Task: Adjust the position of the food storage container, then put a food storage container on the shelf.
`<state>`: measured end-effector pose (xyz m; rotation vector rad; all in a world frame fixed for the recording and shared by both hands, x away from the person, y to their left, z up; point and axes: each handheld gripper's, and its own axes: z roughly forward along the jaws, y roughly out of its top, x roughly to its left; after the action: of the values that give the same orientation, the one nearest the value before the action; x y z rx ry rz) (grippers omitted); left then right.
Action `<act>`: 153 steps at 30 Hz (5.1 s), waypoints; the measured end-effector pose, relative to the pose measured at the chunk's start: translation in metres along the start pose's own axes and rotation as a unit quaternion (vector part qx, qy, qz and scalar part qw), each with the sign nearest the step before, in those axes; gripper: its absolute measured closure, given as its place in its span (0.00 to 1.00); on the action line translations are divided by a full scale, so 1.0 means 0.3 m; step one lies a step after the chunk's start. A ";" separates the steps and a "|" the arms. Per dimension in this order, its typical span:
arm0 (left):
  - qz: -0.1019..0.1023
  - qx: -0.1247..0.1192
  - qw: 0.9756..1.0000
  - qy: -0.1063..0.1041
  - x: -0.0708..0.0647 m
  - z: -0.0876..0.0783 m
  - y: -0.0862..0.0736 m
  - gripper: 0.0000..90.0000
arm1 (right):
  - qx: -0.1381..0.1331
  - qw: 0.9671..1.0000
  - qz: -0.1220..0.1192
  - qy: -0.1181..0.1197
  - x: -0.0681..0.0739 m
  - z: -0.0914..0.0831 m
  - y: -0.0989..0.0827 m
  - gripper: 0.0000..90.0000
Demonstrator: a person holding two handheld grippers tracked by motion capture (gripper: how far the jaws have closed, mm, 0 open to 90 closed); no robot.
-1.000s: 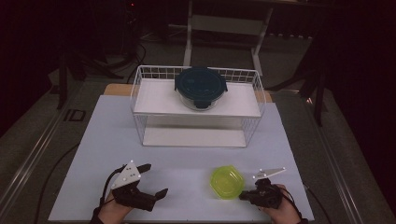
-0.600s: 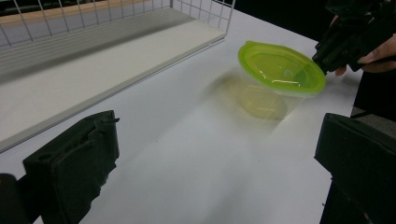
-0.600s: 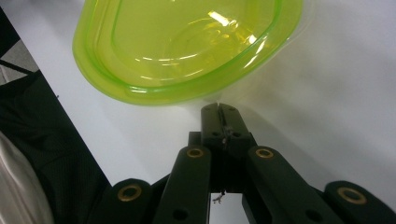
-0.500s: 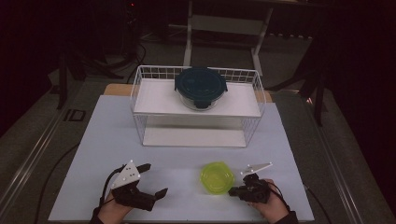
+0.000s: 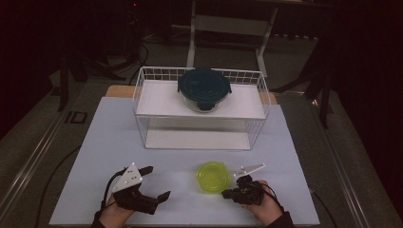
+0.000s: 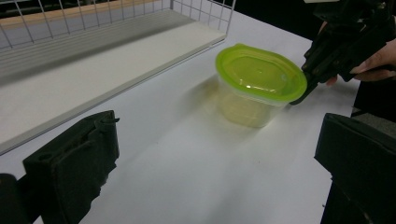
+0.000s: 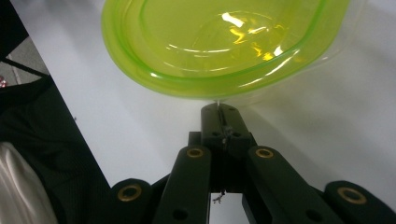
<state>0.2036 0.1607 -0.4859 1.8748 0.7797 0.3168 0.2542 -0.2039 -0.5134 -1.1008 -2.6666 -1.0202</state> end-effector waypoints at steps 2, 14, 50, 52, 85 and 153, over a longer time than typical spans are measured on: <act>-0.002 0.000 1.000 -0.002 -0.001 0.002 -0.003 0.00 | -0.001 1.000 -0.001 0.000 0.006 0.009 0.008 1.00; 0.000 0.002 1.000 0.000 -0.001 -0.001 -0.005 0.00 | -0.001 1.000 -0.008 -0.023 -0.009 0.019 0.024 1.00; -0.001 -0.002 1.000 -0.002 0.001 -0.003 -0.005 0.00 | -0.011 1.000 -0.001 -0.026 -0.017 0.087 0.106 1.00; 0.000 -0.002 1.000 -0.001 0.002 -0.004 -0.005 0.00 | -0.011 1.000 -0.008 -0.026 -0.015 0.094 0.116 1.00; -0.002 -0.015 1.000 -0.004 -0.002 -0.011 0.002 0.00 | -0.064 0.996 -0.001 -0.063 -0.033 -0.036 0.087 0.50; -0.331 0.125 0.932 -0.079 0.156 0.232 0.072 0.45 | -0.080 0.976 0.195 0.061 -0.039 0.017 0.167 0.58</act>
<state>0.2847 0.1351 -0.5025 1.7179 1.3249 -0.3713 0.2964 -0.1816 -0.4934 -1.4644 -2.1806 -1.1879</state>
